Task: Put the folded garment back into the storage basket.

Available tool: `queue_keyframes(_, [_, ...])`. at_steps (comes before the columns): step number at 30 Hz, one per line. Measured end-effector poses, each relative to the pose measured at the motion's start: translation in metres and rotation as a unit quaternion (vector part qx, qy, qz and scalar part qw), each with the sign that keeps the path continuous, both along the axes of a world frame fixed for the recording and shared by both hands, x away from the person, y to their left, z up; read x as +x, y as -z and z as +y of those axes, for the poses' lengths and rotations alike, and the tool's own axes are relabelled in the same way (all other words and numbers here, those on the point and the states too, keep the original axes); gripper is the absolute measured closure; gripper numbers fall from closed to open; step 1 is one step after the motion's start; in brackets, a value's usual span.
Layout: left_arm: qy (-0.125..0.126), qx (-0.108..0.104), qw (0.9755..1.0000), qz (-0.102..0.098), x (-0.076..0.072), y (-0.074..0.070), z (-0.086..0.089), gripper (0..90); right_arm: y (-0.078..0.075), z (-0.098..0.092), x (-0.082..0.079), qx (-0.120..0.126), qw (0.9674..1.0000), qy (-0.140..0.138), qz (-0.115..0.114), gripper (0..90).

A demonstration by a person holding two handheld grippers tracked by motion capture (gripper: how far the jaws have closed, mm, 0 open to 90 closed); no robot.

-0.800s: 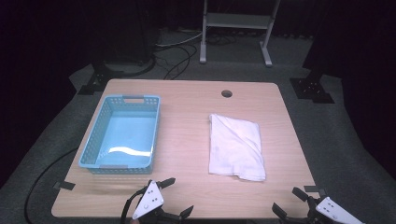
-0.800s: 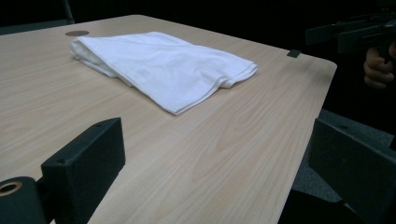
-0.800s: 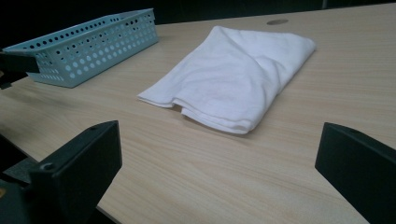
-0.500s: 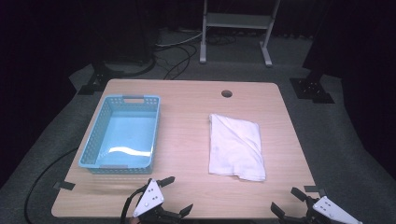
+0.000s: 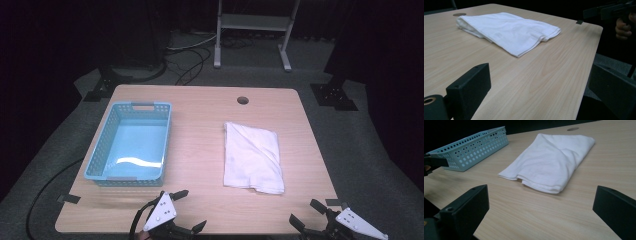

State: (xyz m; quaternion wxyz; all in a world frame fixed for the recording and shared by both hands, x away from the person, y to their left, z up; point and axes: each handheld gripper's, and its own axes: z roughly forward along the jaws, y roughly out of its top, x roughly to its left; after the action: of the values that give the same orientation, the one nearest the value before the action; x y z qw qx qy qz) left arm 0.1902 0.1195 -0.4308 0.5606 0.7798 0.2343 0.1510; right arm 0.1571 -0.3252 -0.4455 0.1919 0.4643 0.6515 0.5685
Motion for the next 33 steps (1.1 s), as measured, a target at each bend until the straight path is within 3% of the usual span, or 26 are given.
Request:
queue_keyframes(5, [-0.006, -0.01, 0.9999, 0.0, 0.002, -0.001, 0.006, 4.1, -0.005, 0.006, 0.011, -0.018, 0.9998, -0.008, 0.002, 0.5])
queue_keyframes(9, [-0.003, -0.021, 0.9997, 0.01, 0.005, 0.001, 0.008, 4.1, -0.008, 0.009, 0.021, -0.014, 0.9999, -0.008, 0.001, 0.5])
queue_keyframes(15, [-0.002, -0.02, 0.9997, 0.011, 0.006, 0.002, 0.009, 4.1, -0.013, 0.011, 0.035, -0.019, 0.9998, -0.007, -0.002, 0.5])
queue_keyframes(33, [0.002, -0.017, 0.9997, 0.014, 0.009, 0.005, 0.007, 4.1, -0.017, 0.025, 0.056, -0.038, 0.9988, -0.029, 0.006, 0.5])
